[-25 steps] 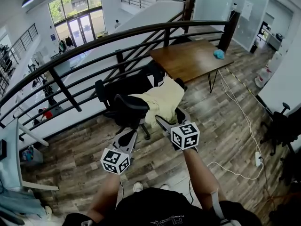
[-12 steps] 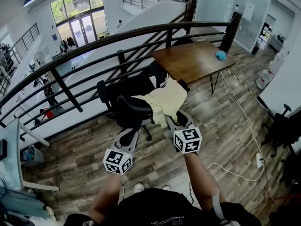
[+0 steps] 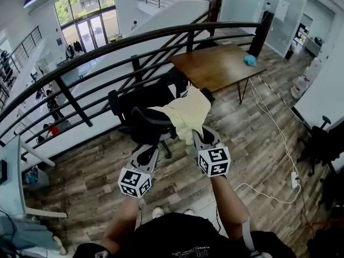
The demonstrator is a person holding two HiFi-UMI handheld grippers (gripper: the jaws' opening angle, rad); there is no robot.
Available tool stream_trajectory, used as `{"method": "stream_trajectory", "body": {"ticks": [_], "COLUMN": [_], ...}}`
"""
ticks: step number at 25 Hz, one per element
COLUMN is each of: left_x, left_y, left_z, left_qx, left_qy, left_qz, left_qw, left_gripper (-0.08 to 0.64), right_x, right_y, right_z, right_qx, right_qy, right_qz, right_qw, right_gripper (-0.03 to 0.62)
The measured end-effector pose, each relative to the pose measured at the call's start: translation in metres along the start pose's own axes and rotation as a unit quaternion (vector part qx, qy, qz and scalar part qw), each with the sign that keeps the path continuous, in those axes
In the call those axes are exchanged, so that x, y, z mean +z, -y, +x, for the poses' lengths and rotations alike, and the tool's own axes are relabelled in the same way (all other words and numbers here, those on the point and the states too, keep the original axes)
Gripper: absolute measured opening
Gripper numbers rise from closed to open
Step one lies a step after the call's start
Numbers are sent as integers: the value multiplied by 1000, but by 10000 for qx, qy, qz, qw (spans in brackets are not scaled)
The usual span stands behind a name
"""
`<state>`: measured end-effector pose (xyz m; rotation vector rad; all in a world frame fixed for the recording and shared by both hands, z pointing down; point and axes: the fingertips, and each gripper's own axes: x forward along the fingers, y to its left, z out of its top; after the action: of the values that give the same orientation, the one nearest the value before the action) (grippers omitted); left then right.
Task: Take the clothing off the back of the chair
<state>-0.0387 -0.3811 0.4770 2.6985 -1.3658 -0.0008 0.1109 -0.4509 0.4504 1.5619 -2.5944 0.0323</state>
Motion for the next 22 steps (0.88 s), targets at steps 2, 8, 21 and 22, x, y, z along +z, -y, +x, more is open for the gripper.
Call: {"method": "stream_trajectory", "body": {"ticks": [2,8,21,22], "left_x": [-1,-6,-20,-20], "left_y": [1,6,6,6], "left_z": [-1,-9,-26,-28], "left_qx": [-27,-154,-567,-617], "left_qy": [-12,-52,-137,-143], "left_qz": [-12,-49,-158,-158], "left_qw": [10000,9999,9982,9979], "left_gripper": [17,17,17,17], "right_x": [0,-2,-18,-19], "right_y": [-1,-3,-13,-15], "right_z": [-3,-19,-53,-56], "right_qx": [-28,-206,-787,-852], "right_qy": [1,51,-14,-5], "right_qz": [-7,43,30,72], "right_qw": [10000,9998,9969,9963], "right_gripper": [71,69,69,69]}}
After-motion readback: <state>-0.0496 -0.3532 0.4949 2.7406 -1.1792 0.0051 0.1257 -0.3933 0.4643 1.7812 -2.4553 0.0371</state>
